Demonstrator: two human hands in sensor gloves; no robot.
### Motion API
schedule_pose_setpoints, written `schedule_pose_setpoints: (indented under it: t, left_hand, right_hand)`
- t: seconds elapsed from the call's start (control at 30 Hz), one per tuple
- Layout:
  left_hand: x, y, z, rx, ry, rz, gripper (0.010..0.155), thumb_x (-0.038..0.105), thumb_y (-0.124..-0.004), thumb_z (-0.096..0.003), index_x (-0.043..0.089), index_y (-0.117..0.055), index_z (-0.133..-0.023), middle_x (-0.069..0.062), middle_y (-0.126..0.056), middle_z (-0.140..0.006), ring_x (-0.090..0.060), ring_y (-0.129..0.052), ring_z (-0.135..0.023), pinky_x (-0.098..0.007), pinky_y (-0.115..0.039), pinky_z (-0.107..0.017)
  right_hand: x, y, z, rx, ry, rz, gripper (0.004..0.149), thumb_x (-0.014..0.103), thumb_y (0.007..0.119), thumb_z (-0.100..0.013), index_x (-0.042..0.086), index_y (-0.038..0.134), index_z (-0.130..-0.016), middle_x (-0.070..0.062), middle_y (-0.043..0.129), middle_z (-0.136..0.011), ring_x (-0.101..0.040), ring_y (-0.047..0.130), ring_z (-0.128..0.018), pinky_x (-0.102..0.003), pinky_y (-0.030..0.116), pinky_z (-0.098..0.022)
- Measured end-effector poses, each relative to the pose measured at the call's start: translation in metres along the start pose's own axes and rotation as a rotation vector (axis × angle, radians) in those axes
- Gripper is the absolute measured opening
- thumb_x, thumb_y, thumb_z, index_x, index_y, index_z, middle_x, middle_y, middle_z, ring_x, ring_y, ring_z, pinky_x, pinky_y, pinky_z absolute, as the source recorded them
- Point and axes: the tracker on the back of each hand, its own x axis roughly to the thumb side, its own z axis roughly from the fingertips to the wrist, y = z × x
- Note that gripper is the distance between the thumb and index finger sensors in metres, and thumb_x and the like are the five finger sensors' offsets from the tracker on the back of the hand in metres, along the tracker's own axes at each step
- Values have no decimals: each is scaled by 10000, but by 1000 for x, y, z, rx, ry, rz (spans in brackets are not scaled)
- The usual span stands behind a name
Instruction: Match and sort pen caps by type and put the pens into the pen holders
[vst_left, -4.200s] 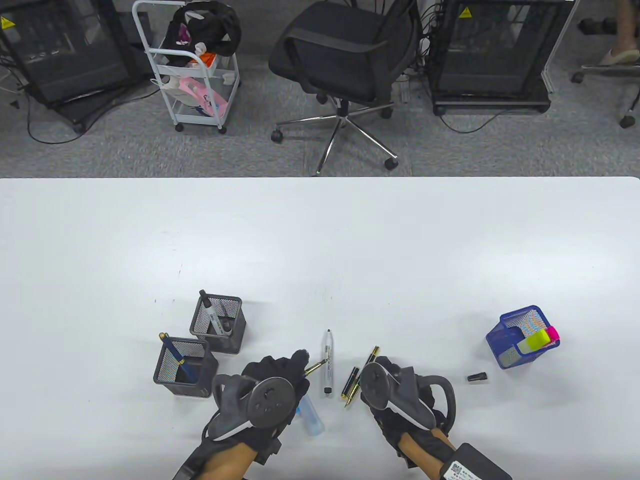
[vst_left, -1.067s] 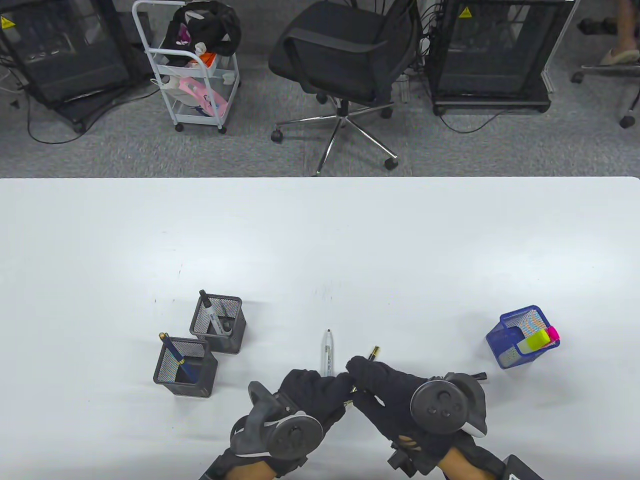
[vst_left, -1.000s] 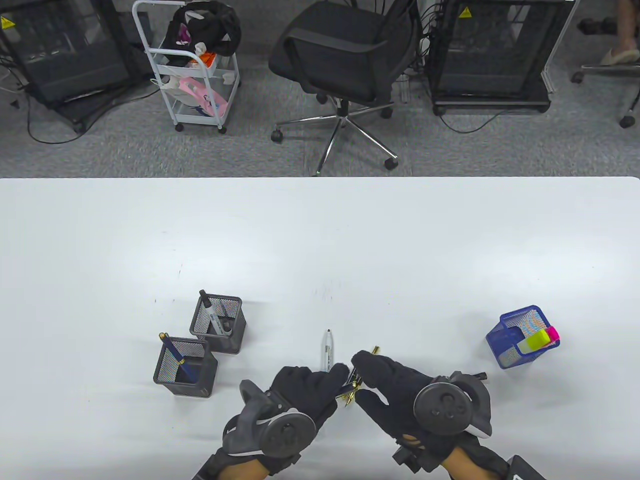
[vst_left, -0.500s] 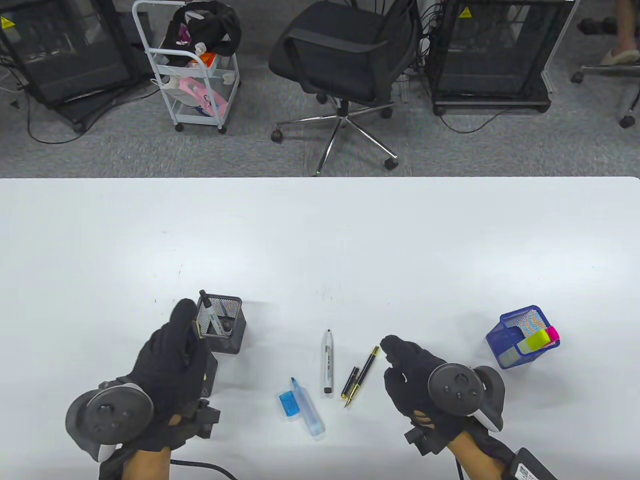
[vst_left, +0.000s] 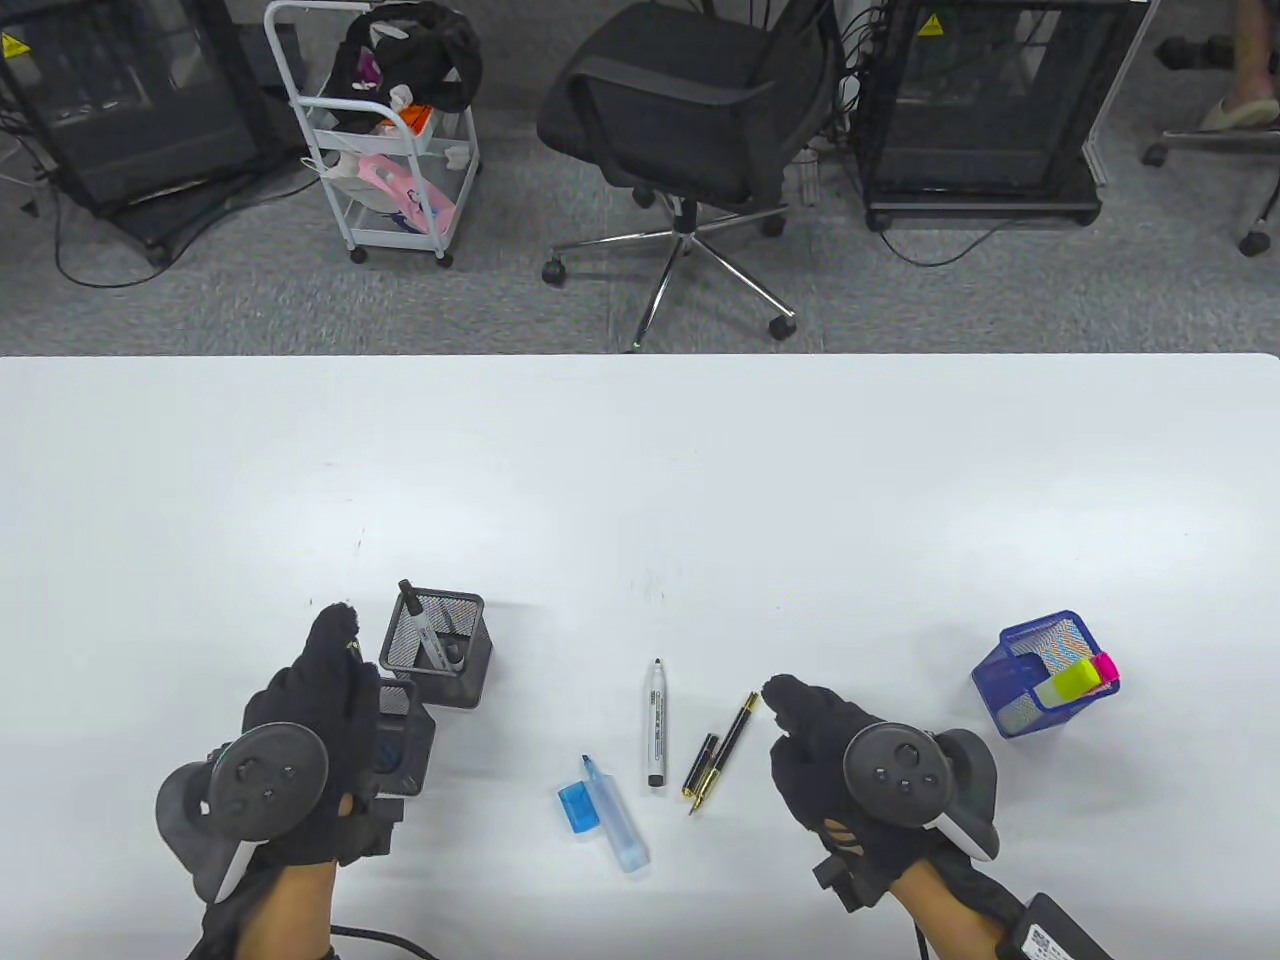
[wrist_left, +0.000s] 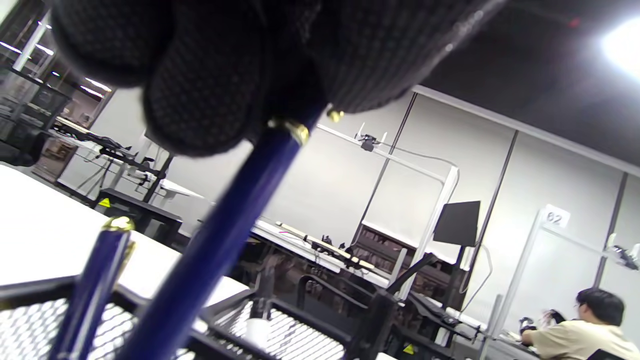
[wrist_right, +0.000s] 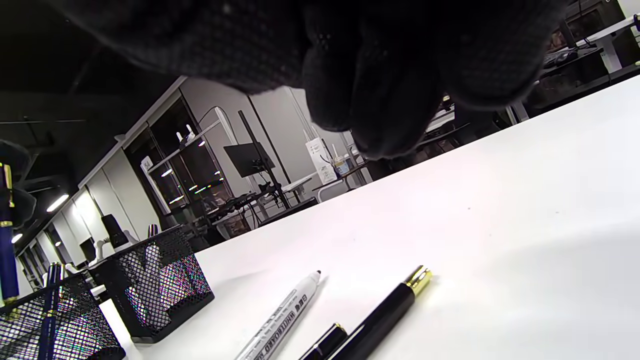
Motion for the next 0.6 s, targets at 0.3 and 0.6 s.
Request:
schedule_pose_setpoints:
  t: [0.3,0.6]
  left_hand:
    - [1,-20,-2,-111,54,-113,499,312,-877,-472,126,-785,-925,-128,-1060,-727,-294,-1119,-370,-579,-867,-438]
    - [-1,-35,-1,-202,102,-170,444,324,-840,-484,122,-872,-879,-177,-1080,-690,-320,-1141,-361,-583,-852,-459]
  right_hand:
    - [1,0,0,10,-4,25,529,317,875,-440,128,725,-911,-173,912,-795,-335,1045,-598,-486,887,-453]
    - [-1,-3,0,7,7,25,544,326,872,-444,117,712,-920,-184,906,-800,-341,1042,-601,-488,885,-455]
